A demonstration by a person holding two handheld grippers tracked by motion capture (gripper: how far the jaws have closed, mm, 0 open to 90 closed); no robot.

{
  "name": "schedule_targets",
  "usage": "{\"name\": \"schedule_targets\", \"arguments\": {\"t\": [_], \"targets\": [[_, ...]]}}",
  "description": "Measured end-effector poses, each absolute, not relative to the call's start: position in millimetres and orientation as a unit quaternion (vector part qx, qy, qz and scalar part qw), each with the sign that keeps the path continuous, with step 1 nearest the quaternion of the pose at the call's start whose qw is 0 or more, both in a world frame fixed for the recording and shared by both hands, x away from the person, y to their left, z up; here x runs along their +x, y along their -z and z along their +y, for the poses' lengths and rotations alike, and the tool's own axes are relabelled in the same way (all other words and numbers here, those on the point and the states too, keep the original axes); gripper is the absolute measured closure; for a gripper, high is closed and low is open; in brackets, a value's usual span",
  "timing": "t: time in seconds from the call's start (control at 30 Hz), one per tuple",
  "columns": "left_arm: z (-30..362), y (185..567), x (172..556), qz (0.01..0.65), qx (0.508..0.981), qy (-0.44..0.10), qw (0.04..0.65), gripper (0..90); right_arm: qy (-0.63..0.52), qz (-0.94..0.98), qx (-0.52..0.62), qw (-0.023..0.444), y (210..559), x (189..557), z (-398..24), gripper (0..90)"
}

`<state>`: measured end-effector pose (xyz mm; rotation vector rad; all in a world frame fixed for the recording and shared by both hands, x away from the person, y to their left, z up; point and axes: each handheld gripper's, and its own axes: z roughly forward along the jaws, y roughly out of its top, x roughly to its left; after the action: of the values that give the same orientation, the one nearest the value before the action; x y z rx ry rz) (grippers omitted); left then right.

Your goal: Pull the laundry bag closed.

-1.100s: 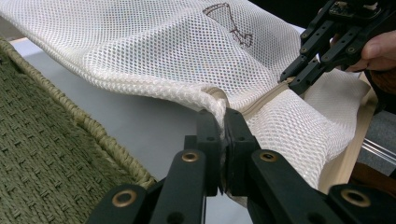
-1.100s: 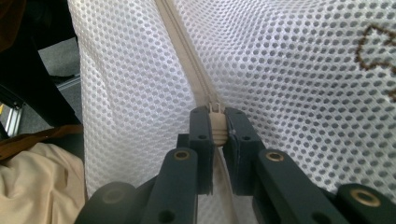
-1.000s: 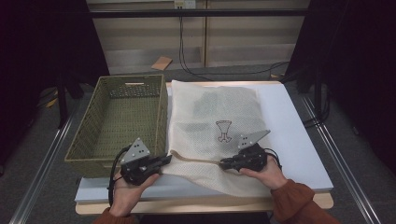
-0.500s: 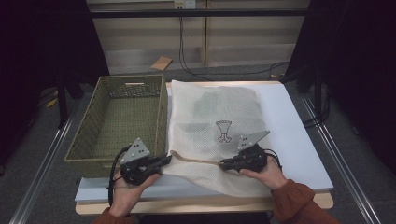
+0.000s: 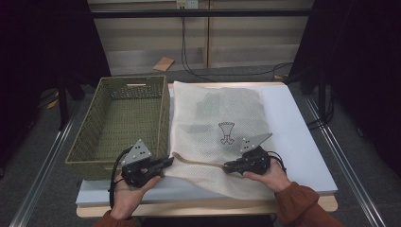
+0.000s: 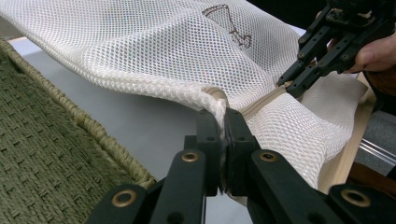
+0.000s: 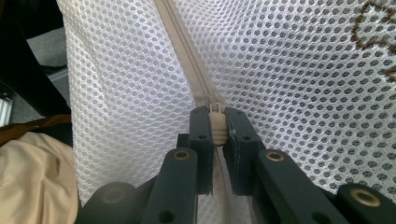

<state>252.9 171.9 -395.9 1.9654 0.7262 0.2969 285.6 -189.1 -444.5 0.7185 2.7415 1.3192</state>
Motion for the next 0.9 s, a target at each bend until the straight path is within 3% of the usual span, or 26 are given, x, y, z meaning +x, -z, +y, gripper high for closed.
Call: {"name": "schedule_targets", "arguments": {"t": [0.9], "targets": [[173, 394, 253, 0.298, 0.809, -0.122, 0.491, 87.0, -0.413, 0.877, 0.246, 0.021, 446, 278, -210, 82.9]]}}
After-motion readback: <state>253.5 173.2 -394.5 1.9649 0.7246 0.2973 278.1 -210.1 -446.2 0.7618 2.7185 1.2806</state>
